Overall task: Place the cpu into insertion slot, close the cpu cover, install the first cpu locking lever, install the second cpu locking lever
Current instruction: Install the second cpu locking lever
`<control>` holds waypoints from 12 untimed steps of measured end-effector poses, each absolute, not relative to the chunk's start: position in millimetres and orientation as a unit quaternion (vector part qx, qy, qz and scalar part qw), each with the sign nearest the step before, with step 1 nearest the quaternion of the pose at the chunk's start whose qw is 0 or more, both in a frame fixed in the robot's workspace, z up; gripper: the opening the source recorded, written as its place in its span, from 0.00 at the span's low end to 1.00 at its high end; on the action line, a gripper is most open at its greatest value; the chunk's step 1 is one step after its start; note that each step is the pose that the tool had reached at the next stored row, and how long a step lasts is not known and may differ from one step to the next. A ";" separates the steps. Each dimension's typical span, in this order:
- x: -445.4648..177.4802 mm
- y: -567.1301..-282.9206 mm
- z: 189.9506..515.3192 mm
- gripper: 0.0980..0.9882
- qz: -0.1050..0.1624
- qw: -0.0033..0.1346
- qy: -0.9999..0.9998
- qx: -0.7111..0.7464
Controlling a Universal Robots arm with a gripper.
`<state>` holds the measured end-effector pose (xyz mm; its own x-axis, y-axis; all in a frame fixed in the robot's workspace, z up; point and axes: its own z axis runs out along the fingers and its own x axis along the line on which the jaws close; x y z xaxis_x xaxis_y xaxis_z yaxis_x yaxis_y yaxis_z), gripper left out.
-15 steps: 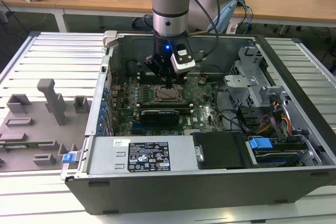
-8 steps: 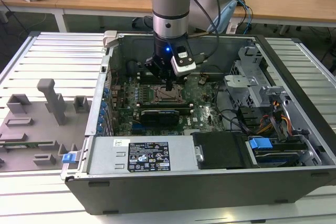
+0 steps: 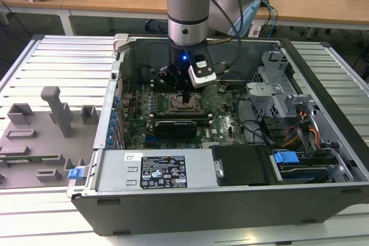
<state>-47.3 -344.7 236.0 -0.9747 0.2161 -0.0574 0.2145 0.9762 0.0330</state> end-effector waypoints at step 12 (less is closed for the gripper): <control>-47.3 -351.5 247.3 0.01 0.013 0.030 0.994 0.108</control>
<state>-47.3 -351.5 247.3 -0.9747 0.2160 -0.0576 0.2145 0.9762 0.0315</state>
